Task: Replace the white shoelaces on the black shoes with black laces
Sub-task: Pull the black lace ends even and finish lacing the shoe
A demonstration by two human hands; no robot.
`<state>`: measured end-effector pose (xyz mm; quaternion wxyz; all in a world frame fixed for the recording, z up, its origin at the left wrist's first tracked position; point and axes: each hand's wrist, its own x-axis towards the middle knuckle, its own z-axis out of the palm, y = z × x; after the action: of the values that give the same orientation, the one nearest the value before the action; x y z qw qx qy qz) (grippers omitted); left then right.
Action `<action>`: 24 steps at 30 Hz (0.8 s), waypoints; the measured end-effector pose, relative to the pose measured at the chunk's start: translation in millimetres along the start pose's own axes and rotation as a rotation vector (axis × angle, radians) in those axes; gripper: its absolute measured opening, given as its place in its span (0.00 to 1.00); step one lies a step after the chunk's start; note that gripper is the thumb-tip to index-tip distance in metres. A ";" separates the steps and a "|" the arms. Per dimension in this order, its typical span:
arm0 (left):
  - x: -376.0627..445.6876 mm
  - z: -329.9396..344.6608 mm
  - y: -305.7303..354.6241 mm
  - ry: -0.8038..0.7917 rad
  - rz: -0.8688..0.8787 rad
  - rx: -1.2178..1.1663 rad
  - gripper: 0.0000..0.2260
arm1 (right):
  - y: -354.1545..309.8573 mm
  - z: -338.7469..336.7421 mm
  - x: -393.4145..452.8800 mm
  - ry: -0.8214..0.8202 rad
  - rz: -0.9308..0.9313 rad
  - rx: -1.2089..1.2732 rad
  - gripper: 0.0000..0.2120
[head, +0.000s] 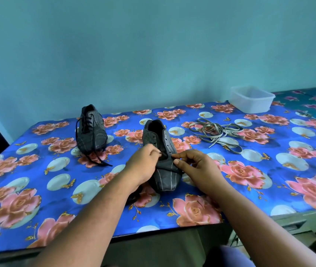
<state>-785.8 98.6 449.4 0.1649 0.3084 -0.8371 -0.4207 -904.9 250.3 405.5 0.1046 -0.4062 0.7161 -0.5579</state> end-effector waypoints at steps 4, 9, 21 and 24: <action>-8.1 -9.4 -9.4 0.146 -0.006 -0.459 0.11 | -1.5 -1.2 -0.8 0.012 -0.028 -0.018 0.07; -22.9 -9.5 -17.3 0.277 0.006 -0.580 0.11 | -0.8 -0.9 2.5 -0.005 -0.022 -0.031 0.06; -42.0 -9.3 -23.4 0.058 0.325 -0.116 0.20 | -59.3 4.3 39.1 -0.177 -0.328 -0.872 0.06; -55.7 -1.0 -21.3 0.036 0.405 0.254 0.35 | -73.7 -5.3 49.1 -0.137 -0.267 -0.670 0.06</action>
<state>-735.2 124.7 431.9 0.2205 0.1599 -0.9250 -0.2649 -905.7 216.3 487.4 -0.0603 -0.5444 0.7910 -0.2727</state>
